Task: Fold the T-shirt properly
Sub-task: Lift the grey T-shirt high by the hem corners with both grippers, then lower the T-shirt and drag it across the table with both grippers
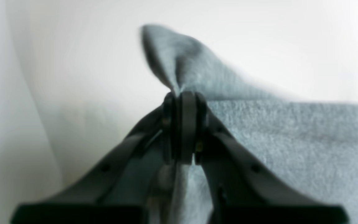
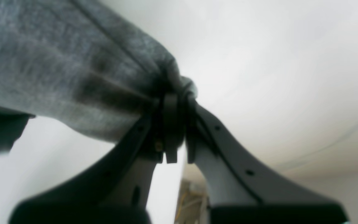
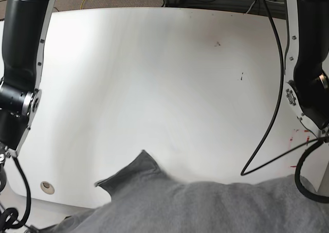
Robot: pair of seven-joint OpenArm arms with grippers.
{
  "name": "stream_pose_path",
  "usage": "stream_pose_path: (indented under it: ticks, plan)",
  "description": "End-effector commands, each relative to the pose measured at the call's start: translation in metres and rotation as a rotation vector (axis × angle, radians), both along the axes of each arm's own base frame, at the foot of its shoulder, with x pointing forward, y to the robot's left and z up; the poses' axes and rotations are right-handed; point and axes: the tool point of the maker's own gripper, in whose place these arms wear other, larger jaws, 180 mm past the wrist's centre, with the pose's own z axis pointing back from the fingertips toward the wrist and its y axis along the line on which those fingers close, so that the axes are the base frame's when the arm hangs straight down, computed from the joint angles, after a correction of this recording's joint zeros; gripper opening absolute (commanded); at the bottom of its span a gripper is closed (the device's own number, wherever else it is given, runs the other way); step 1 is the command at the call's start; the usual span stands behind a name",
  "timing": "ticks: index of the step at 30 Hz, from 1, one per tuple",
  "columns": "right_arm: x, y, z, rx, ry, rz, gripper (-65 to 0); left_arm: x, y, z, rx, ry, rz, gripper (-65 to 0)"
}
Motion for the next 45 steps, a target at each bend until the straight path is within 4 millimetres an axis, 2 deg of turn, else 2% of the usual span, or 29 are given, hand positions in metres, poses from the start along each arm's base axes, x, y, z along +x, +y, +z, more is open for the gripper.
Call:
stream_pose_path:
  ticks: [1,3,9,11,15,18,21,25,26,29,32,37,42,45]
  plan:
    - [-0.014,-0.021,0.037,-0.010,-0.053,-0.077,-65.0,-0.011,0.005,0.024,-0.001,-0.049,0.020,-65.0]
    - [-0.018,-0.024,0.046,-0.012,-0.061,-0.096,-65.0,-0.015,0.003,0.028,0.005,-0.060,0.021,-65.0]
    - [-0.028,-0.032,0.049,-0.033,-0.069,-0.126,-65.0,-0.021,0.000,0.028,0.017,-0.071,0.023,-65.0]
    - [-0.030,-0.033,0.034,-0.050,-0.044,-0.135,-65.0,-0.015,0.000,0.008,0.020,-0.025,0.023,-65.0]
    - [-0.037,-0.033,0.004,-0.092,-0.012,-0.142,-64.8,-0.015,-0.004,-0.012,0.034,0.008,0.025,-65.0]
    - [-0.047,-0.038,-0.032,-0.077,0.026,-0.159,-64.8,-0.015,-0.008,-0.031,0.057,0.038,0.023,-65.0]
    - [-0.060,-0.045,-0.067,-0.056,0.069,-0.180,-64.8,-0.013,-0.013,-0.062,0.097,0.098,0.012,-65.0]
    - [-0.073,-0.042,-0.120,-0.027,0.143,-0.181,-64.8,-0.013,-0.020,-0.105,0.134,0.182,-0.005,-65.0]
    - [-0.082,-0.044,-0.140,-0.008,0.171,-0.190,-64.8,-0.014,-0.021,-0.123,0.143,0.219,-0.010,-65.0]
    - [-0.101,-0.042,-0.184,0.034,0.234,-0.199,-64.8,-0.020,-0.025,-0.163,0.156,0.298,-0.018,-65.0]
    - [-0.121,-0.039,-0.218,0.064,0.288,-0.211,-64.8,-0.032,-0.022,-0.197,0.158,0.365,-0.011,-65.0]
    - [-0.147,-0.027,-0.267,0.117,0.377,-0.210,-64.8,-0.048,-0.017,-0.254,0.092,0.485,-0.034,-65.0]
    - [-0.172,-0.019,-0.302,0.152,0.451,-0.221,-64.8,-0.076,-0.007,-0.309,0.012,0.610,-0.061,-65.0]
    - [-0.183,-0.016,-0.318,0.174,0.485,-0.229,-64.8,-0.092,0.000,-0.334,-0.022,0.672,-0.056,-65.0]
